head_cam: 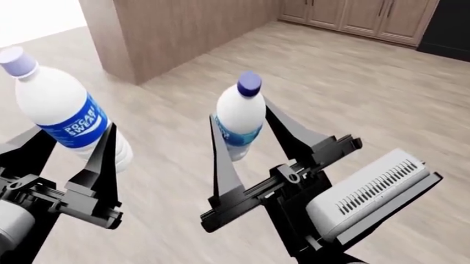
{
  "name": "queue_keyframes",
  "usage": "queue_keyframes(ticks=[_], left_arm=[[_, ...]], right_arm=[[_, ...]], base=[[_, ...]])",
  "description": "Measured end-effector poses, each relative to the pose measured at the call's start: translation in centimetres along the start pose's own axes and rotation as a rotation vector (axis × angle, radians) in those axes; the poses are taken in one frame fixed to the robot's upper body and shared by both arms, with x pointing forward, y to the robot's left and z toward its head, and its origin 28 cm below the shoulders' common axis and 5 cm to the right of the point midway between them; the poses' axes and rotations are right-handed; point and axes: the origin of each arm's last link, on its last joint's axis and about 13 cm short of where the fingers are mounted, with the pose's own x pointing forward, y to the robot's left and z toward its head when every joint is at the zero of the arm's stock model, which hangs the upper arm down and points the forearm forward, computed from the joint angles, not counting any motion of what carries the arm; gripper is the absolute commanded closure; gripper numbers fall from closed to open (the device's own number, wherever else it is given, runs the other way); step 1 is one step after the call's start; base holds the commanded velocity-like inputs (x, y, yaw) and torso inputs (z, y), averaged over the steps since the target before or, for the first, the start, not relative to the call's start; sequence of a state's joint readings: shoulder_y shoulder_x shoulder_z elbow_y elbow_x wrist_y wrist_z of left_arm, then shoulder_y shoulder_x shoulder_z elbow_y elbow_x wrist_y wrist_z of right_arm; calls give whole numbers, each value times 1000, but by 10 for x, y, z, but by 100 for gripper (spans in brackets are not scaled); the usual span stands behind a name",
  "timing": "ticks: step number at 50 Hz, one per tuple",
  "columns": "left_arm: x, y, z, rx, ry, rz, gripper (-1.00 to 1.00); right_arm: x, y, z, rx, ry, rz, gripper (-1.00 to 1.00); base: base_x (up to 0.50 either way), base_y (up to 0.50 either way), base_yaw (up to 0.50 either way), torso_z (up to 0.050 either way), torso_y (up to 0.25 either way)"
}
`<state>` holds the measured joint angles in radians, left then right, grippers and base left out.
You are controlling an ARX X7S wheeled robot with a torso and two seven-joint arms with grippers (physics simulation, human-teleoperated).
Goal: Move the drinks to the dining counter.
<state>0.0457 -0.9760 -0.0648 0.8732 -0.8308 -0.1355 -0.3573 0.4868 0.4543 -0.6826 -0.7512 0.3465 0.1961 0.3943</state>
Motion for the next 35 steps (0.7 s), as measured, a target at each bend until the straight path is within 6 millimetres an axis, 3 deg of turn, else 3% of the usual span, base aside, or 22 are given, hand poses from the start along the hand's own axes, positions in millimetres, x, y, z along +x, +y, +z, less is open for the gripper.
queue_keyframes(ticks=[35], left_arm=[[1,-1,0,7,0,-13,100]], right_arm=[[2,0,2,9,3,0,100]], base=[[-458,263,0,0,2]])
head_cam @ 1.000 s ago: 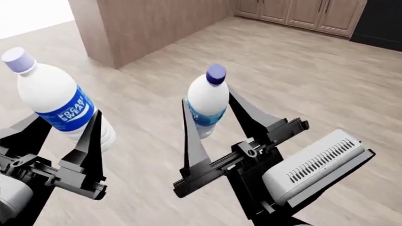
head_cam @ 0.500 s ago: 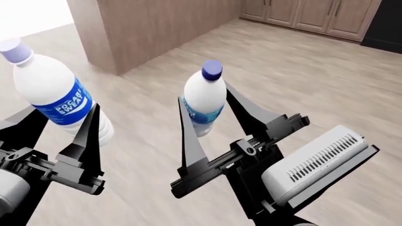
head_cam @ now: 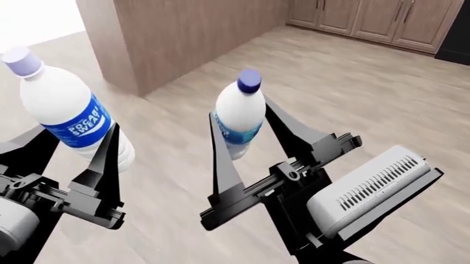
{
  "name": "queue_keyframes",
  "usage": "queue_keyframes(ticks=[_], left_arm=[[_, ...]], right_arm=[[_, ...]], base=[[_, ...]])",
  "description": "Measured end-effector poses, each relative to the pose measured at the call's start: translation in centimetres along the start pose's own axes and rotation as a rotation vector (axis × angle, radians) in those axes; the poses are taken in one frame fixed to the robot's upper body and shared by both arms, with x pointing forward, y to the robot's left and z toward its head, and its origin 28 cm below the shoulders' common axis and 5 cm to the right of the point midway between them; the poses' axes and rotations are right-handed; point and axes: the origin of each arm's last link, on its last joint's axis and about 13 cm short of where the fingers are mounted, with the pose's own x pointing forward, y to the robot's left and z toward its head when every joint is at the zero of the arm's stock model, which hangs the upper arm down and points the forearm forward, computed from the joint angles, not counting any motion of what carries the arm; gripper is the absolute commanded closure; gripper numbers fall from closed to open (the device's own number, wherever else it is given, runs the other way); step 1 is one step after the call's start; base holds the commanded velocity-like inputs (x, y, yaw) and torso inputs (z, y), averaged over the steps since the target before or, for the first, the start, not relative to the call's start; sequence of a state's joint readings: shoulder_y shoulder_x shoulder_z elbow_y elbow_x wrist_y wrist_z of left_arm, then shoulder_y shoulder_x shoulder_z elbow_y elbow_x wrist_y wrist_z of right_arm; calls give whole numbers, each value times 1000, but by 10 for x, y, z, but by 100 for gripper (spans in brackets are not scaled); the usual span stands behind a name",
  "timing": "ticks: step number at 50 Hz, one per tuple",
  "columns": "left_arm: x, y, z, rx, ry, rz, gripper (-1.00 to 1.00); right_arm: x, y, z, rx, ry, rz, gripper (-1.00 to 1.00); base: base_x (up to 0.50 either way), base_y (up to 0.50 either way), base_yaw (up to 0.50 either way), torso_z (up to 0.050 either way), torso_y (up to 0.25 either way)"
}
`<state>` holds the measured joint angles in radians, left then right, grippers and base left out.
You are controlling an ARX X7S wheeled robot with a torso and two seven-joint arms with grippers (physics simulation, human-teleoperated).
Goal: Move the drinks to the dining counter.
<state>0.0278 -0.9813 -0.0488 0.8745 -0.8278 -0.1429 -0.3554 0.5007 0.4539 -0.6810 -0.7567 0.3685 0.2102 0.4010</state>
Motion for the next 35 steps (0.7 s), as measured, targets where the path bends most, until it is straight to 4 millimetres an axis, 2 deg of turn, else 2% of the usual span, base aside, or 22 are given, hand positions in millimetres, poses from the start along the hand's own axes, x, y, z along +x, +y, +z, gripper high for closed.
queue_keyframes(ticks=[35], left_arm=[[2,-6,-9,-53,-1,-5,100]], right_arm=[[-3,-2,-2,18,-4,-31,100]], base=[[-457,264,0,0,1]])
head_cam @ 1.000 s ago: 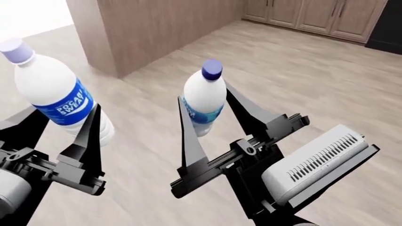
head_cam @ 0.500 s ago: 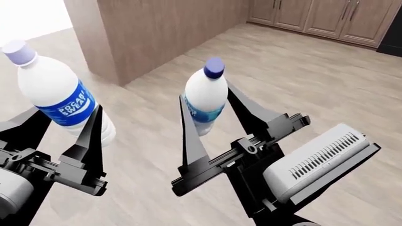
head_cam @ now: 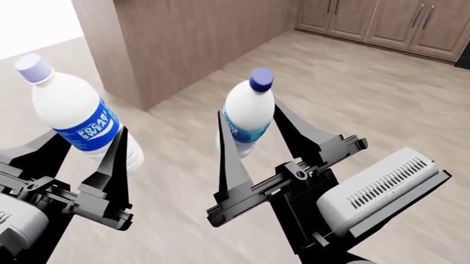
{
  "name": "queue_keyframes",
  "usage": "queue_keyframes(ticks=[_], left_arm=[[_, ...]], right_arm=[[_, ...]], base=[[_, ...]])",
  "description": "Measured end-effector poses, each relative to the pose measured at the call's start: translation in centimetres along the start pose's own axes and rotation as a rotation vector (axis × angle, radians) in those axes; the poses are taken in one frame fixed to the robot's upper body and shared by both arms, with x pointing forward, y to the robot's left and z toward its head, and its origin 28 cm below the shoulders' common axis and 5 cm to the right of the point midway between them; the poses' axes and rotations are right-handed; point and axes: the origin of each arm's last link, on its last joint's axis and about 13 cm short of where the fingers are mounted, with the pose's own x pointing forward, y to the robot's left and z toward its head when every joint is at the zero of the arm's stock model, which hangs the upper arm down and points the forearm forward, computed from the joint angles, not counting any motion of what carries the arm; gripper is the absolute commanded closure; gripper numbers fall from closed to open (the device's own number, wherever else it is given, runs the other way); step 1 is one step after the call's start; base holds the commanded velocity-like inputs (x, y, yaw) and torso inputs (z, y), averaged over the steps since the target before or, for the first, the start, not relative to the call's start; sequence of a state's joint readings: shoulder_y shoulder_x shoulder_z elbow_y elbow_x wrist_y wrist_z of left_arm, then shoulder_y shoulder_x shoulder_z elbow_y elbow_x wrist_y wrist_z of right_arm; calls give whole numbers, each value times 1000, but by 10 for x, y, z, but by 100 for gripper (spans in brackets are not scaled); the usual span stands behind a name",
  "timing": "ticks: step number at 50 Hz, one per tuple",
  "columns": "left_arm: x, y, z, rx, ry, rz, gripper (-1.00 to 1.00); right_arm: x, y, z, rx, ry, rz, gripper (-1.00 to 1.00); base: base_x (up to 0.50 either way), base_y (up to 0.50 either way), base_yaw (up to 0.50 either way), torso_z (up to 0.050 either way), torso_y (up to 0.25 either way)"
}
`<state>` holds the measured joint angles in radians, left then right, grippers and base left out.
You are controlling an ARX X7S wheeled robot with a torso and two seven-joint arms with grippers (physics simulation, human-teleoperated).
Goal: Move the drinks to the dining counter.
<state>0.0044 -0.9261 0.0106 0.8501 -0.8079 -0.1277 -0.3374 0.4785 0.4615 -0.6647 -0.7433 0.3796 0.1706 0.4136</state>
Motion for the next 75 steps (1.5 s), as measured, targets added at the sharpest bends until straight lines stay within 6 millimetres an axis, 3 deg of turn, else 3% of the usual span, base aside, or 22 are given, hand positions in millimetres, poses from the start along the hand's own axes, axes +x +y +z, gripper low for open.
queue_keyframes(ticks=[75], left_arm=[[1,2,4,18,-20,6,100]], right_arm=[[4,-3,6,-28,-9,11,100]], base=[[-457,264,0,0,2]])
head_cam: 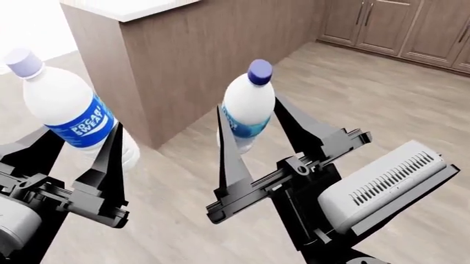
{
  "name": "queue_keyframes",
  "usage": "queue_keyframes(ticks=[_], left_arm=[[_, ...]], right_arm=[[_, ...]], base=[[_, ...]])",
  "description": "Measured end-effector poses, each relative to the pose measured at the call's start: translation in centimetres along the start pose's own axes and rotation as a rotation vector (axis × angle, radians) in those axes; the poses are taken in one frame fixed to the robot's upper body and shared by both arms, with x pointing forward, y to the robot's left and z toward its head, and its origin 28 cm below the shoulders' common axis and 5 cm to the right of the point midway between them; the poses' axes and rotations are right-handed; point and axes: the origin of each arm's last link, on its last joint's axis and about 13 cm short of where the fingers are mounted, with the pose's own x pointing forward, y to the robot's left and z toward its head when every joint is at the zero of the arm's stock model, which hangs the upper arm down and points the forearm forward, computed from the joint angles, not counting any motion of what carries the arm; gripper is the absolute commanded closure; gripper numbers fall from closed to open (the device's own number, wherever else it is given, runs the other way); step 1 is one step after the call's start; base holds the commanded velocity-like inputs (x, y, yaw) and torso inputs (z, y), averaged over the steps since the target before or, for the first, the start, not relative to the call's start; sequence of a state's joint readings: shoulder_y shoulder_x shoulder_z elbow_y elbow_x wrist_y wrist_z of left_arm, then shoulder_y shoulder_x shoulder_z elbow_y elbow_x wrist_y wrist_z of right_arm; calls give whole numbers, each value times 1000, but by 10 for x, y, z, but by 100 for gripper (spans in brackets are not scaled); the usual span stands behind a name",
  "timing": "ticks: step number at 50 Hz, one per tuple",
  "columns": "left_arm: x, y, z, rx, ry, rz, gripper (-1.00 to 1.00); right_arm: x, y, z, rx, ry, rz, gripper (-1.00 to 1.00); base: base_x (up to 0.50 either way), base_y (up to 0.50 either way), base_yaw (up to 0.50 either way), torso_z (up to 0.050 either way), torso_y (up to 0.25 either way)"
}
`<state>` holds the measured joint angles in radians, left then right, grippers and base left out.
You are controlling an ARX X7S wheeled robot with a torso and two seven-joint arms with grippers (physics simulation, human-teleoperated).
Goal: Move the drinks to the dining counter.
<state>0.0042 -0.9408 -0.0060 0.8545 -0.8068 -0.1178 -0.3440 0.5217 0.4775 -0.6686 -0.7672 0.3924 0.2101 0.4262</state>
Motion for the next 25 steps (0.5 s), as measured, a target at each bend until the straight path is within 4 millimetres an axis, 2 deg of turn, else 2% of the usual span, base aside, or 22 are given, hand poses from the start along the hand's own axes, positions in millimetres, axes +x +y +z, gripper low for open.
queue_keyframes(ticks=[25], left_arm=[[0,1,1,5,0,-1,100]], right_arm=[[0,1,1,-6,-1,10,100]], base=[[-460,262,0,0,1]])
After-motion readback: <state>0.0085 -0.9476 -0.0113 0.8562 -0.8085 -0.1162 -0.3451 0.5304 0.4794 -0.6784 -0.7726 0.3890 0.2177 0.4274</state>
